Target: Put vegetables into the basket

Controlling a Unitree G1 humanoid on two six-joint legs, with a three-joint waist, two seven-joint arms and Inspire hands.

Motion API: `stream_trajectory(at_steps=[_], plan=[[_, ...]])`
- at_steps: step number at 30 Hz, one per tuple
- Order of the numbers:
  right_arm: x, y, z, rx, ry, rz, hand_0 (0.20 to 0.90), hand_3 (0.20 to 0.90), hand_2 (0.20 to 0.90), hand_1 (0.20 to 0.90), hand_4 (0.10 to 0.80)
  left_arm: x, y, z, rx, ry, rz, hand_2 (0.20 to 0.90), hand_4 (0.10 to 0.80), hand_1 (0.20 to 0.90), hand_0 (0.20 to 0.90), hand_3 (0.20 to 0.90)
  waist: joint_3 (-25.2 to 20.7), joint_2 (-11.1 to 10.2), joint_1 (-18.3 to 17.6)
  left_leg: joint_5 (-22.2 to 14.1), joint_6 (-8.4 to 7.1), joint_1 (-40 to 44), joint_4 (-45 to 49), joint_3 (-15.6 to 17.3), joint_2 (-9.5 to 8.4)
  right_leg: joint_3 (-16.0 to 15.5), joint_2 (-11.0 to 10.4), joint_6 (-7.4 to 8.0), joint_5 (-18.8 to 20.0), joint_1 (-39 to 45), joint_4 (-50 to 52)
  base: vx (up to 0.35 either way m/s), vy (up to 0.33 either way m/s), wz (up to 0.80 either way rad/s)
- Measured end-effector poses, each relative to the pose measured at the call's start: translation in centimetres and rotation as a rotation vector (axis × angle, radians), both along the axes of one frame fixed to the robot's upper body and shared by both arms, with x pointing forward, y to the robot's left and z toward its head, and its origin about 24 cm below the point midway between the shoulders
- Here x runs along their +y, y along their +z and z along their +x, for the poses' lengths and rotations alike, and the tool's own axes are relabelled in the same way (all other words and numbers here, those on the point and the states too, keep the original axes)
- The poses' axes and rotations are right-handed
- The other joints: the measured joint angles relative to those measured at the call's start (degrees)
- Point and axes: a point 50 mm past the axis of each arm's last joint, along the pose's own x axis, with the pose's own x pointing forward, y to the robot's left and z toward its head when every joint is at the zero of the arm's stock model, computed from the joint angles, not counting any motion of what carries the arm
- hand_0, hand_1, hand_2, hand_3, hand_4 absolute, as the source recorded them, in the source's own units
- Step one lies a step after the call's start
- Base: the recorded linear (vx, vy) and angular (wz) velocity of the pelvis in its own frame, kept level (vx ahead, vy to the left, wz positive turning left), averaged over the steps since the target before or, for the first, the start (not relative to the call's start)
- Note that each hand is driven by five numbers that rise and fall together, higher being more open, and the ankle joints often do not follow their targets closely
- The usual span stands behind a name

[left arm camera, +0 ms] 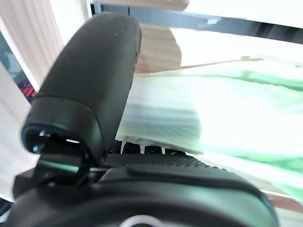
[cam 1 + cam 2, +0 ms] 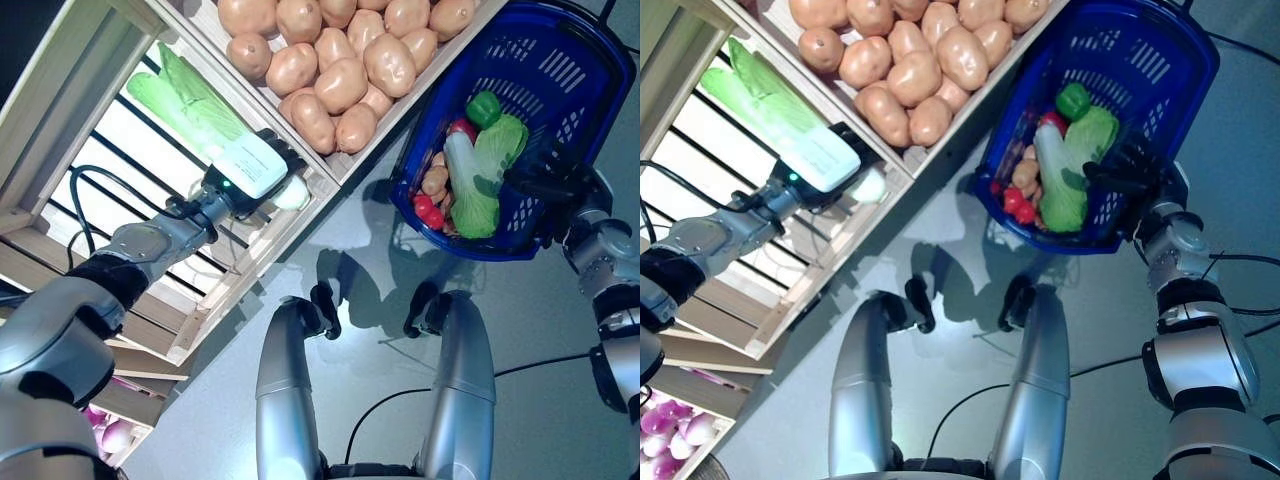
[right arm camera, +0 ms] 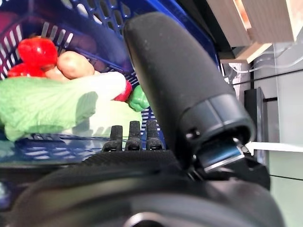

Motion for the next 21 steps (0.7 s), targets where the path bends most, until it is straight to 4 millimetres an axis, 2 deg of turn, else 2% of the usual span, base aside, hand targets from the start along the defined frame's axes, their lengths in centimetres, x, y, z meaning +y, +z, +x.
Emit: stream_trajectory(at_steps=[2,3,4,9,18,21], plan=[[0.3,-0.2,0.1,0.002,0.008,0.006,0.9,0.9,0.9,0.9,0.8,-0.3,-0.1,0.1,-0.007,0.008,-0.004,0.9,0.8,0.9,0.9,0.9,0.0,0.0,0.3,0.0,0.03,-0.1,0.1,-0.1,-0.02,-0.1,0.0,0.01,0.0,0.0,0.0,0.033,-0.008,0.01],[0.4,-0.2,0.2,0.003,0.009,0.007,0.9,0.9,0.9,0.9,0.8,-0.7,-0.1,0.3,-0.014,0.012,-0.016,0.392,0.461,0.392,0.392,0.392,0.0,0.0,0.6,0.0,0.07,-0.1,0.1,-0.1,-0.03,-0.1,0.0,0.03,0.0,0.0,0.0,0.0,0.0,0.0],[0.5,-0.2,0.2,0.002,0.011,0.008,0.9,0.9,0.9,0.9,0.8,-1.1,-0.2,0.4,-0.014,0.015,-0.046,0.3,0.4,0.3,0.3,0.3,0.0,0.0,0.9,-0.1,0.12,-0.2,0.3,-0.2,-0.02,-0.1,0.0,0.05,0.0,0.0,0.1,0.0,0.0,0.0],[1.0,0.4,0.4,-0.029,0.036,0.009,0.9,0.9,0.9,0.9,0.8,-1.8,0.1,0.6,-0.045,0.019,-0.164,0.3,0.4,0.3,0.3,0.3,0.0,-0.1,0.9,-0.2,0.57,-1.5,0.9,-0.8,0.01,-0.1,0.4,0.2,0.4,-0.7,0.1,0.0,0.0,0.0],[2.6,1.4,1.0,-0.082,0.102,0.0,0.9,0.9,0.9,0.9,0.8,-1.6,0.6,0.6,-0.085,0.014,-0.132,0.3,0.4,0.3,0.3,0.3,0.0,-0.1,0.4,0.1,0.26,-1.7,1.0,-0.7,-0.07,-0.1,0.5,0.07,0.7,-1.1,0.1,0.0,0.0,0.0],[3.7,1.3,1.2,-0.096,0.144,0.005,0.9,0.9,0.9,0.9,0.8,-1.3,0.4,0.6,-0.074,0.028,-0.132,0.3,0.4,0.3,0.3,0.3,0.0,-0.3,-0.1,0.1,0.24,-1.2,1.0,-0.6,-0.06,-0.1,0.4,0.01,0.7,-0.6,0.2,0.0,0.0,0.0]])
